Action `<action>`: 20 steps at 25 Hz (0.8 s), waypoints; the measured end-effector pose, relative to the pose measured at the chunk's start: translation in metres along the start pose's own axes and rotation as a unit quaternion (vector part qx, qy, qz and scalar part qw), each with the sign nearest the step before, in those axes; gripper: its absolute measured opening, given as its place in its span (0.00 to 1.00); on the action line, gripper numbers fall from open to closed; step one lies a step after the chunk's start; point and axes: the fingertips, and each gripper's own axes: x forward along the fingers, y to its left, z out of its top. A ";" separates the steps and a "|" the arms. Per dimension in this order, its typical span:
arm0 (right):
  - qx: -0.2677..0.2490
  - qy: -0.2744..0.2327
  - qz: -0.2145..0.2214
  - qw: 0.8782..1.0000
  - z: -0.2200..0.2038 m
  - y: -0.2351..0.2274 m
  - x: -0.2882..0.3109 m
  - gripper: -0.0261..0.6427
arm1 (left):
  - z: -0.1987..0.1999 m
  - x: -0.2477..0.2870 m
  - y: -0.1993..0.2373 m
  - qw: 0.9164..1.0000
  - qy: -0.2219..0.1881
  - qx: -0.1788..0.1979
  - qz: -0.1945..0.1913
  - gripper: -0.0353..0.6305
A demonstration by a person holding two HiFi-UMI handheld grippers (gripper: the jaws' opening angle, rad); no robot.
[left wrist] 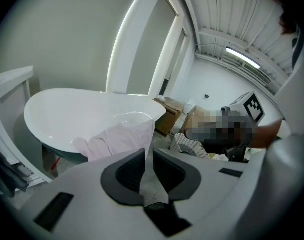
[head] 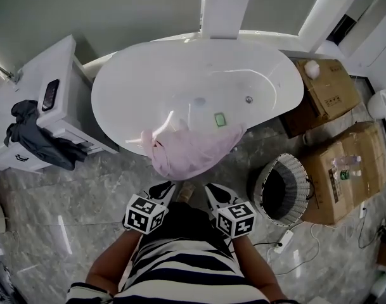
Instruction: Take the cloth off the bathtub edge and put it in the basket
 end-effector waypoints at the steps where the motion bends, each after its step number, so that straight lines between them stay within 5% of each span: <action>1: 0.000 0.004 0.000 1.000 0.003 -0.004 0.008 0.08 | 0.004 0.007 0.004 1.000 0.004 0.006 -0.002 0.13; 10: -0.016 0.051 0.007 0.999 0.026 -0.038 0.086 0.09 | 0.025 0.051 0.054 0.998 0.047 0.032 0.003 0.22; 20: -0.023 0.101 0.006 0.995 0.028 -0.069 0.142 0.29 | 0.028 0.079 0.086 0.994 0.092 0.055 -0.003 0.26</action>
